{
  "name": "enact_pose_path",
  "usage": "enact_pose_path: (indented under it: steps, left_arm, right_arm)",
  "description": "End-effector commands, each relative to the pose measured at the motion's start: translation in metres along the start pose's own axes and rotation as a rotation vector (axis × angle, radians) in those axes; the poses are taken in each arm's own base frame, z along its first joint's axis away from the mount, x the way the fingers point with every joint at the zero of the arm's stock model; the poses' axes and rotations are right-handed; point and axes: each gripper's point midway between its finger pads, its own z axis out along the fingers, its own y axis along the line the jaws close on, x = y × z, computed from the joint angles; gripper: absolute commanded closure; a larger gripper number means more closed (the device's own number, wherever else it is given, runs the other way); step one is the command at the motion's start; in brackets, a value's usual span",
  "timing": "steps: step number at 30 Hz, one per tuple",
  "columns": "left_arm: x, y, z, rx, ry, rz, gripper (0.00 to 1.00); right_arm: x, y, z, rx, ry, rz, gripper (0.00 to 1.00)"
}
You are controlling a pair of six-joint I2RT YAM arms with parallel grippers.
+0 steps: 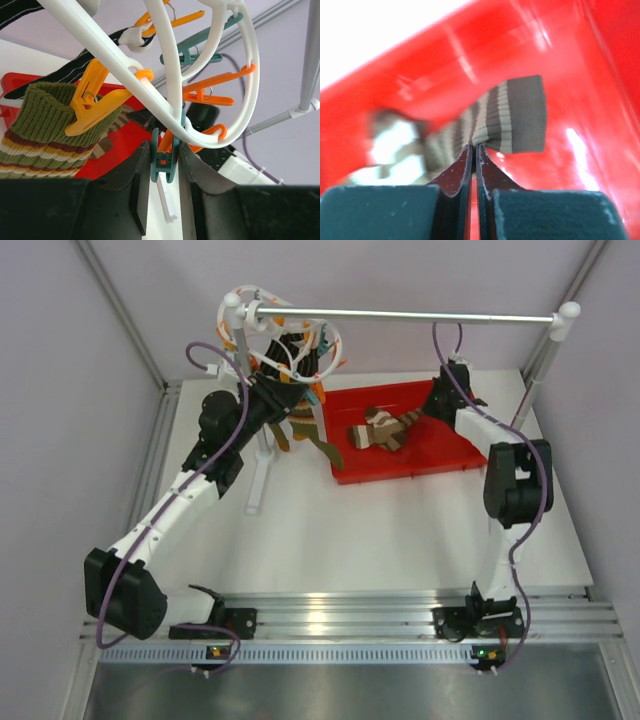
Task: Clip the socks to the hanger
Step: Pick up the sock from the bin.
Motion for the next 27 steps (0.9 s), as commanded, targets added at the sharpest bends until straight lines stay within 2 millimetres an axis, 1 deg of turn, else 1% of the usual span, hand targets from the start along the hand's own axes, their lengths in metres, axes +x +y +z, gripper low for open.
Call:
enact_pose_path:
  steps: [1, 2, 4, 5, 7, 8, 10, 11, 17, 20, 21, 22, 23, 24, 25, 26, 27]
  left_arm:
    - [-0.011, -0.01, -0.004, 0.013, -0.023, -0.001, 1.0]
    - [-0.011, -0.01, -0.004, 0.013, -0.025, -0.003, 1.0]
    - [-0.011, -0.011, -0.005, 0.017, -0.024, -0.002, 1.0]
    - [-0.011, -0.012, -0.005, 0.02, -0.022, -0.003, 1.0]
    - [-0.011, -0.012, -0.005, 0.021, -0.021, -0.002, 1.0]
    - [-0.012, -0.013, -0.005, 0.024, -0.024, -0.001, 1.0]
    - [-0.011, -0.013, -0.005, 0.025, -0.02, -0.001, 1.0]
    - [-0.011, -0.013, -0.006, 0.025, -0.022, -0.001, 1.0]
    - [-0.011, -0.013, -0.006, 0.026, -0.021, -0.003, 1.0]
    - [-0.011, -0.014, -0.005, 0.03, -0.022, -0.005, 1.0]
    - [-0.01, -0.014, -0.005, 0.03, -0.018, -0.007, 1.0]
    - [-0.009, -0.013, -0.005, 0.028, -0.017, -0.008, 1.0]
    - [-0.01, -0.013, -0.005, 0.03, -0.016, -0.007, 1.0]
    - [-0.01, -0.014, -0.005, 0.03, -0.016, -0.006, 1.0]
    - [-0.009, -0.013, -0.005, 0.027, -0.014, -0.006, 1.0]
    - [-0.009, -0.014, -0.006, 0.028, -0.013, -0.006, 1.0]
    - [-0.01, -0.014, -0.006, 0.029, -0.014, -0.006, 1.0]
  right_arm:
    - [-0.103, 0.064, -0.074, -0.292, -0.29, -0.015, 1.0]
    - [-0.111, 0.071, -0.087, -0.328, -0.309, -0.007, 1.0]
    - [-0.115, 0.08, -0.1, -0.379, -0.316, 0.003, 1.0]
    - [-0.12, 0.085, -0.11, -0.404, -0.325, 0.023, 1.0]
    - [-0.122, 0.094, -0.122, -0.457, -0.325, 0.053, 1.0]
    - [-0.126, 0.097, -0.131, -0.478, -0.338, 0.062, 1.0]
    - [-0.128, 0.102, -0.14, -0.514, -0.345, 0.07, 1.0]
    - [-0.132, 0.104, -0.148, -0.527, -0.358, 0.085, 1.0]
    - [-0.134, 0.111, -0.164, -0.573, -0.359, 0.103, 1.0]
    - [-0.129, 0.116, -0.168, -0.614, -0.35, 0.078, 1.0]
    - [-0.122, 0.125, -0.172, -0.673, -0.321, 0.042, 1.0]
    - [-0.116, 0.128, -0.171, -0.702, -0.305, -0.014, 1.0]
    - [-0.108, 0.134, -0.166, -0.741, -0.27, -0.056, 1.0]
    - [-0.089, 0.141, -0.168, -0.814, -0.194, -0.108, 1.0]
    - [-0.072, 0.143, -0.153, -0.838, -0.149, -0.168, 1.0]
    - [-0.066, 0.147, -0.151, -0.872, -0.125, -0.208, 1.0]
    - [-0.044, 0.144, -0.141, -0.88, -0.048, -0.257, 1.0]
